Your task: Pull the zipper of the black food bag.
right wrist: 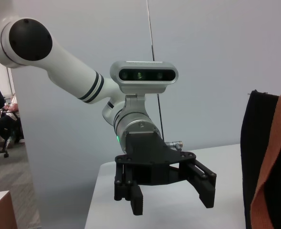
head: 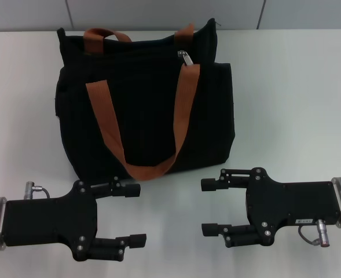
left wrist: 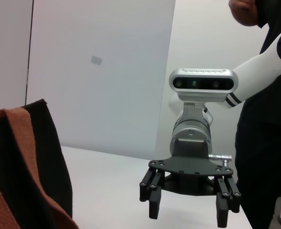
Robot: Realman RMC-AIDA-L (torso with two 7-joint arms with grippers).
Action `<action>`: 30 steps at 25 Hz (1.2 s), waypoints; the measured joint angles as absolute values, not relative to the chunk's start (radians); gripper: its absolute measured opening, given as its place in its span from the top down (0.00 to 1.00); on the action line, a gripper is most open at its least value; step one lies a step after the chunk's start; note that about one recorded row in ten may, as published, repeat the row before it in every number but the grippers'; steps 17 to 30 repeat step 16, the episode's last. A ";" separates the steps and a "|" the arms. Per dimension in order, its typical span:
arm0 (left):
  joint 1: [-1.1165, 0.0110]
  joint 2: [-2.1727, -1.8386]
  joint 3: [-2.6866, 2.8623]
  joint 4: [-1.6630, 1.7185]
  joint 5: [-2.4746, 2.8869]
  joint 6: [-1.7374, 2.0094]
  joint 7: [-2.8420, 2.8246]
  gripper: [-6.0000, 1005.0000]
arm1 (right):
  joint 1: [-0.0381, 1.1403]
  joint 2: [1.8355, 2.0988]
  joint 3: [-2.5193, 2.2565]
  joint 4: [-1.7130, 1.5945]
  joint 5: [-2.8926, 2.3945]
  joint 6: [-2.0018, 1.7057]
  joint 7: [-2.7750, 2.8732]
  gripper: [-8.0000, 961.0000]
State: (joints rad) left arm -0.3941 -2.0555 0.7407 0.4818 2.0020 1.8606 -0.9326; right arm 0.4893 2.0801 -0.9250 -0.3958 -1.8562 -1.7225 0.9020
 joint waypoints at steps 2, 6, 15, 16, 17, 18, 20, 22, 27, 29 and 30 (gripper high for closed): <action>-0.393 -2.056 0.741 0.482 2.002 1.861 -0.933 0.18 | 0.489 2.080 -0.925 -0.396 -1.856 -1.722 0.902 0.24; -0.393 -2.056 0.741 0.482 2.002 1.861 -0.933 0.18 | 0.489 2.080 -0.925 -0.396 -1.856 -1.722 0.902 0.24; -0.393 -2.056 0.741 0.482 2.002 1.861 -0.933 0.18 | 0.489 2.080 -0.925 -0.396 -1.854 -1.723 0.902 0.24; -0.393 -2.056 0.741 0.482 2.002 1.861 -0.933 0.18 | 0.489 2.080 -0.925 -0.396 -1.854 -1.723 0.902 0.24; -0.393 -2.056 0.741 0.482 2.002 1.861 -0.933 0.18 | 0.489 2.080 -0.925 -0.396 -1.854 -1.723 0.902 0.24; -0.393 -2.056 0.741 0.482 2.002 1.861 -0.933 0.18 | 0.489 2.080 -0.925 -0.396 -1.854 -1.723 0.902 0.24; -0.393 -2.056 0.741 0.482 2.002 1.861 -0.933 0.18 | 0.489 2.080 -0.925 -0.396 -1.854 -1.723 0.902 0.24; -0.393 -2.056 0.741 0.482 2.002 1.861 -0.933 0.18 | 0.489 2.080 -0.925 -0.396 -1.854 -1.723 0.902 0.24; -0.393 -2.056 0.741 0.482 2.002 1.861 -0.933 0.18 | 0.489 2.080 -0.925 -0.396 -1.854 -1.723 0.902 0.24; -0.393 -2.056 0.741 0.482 2.002 1.861 -0.933 0.18 | 0.489 2.080 -0.925 -0.396 -1.854 -1.723 0.902 0.24; -0.393 -2.056 0.741 0.482 2.002 1.861 -0.933 0.18 | 0.489 2.080 -0.925 -0.396 -1.854 -1.723 0.902 0.24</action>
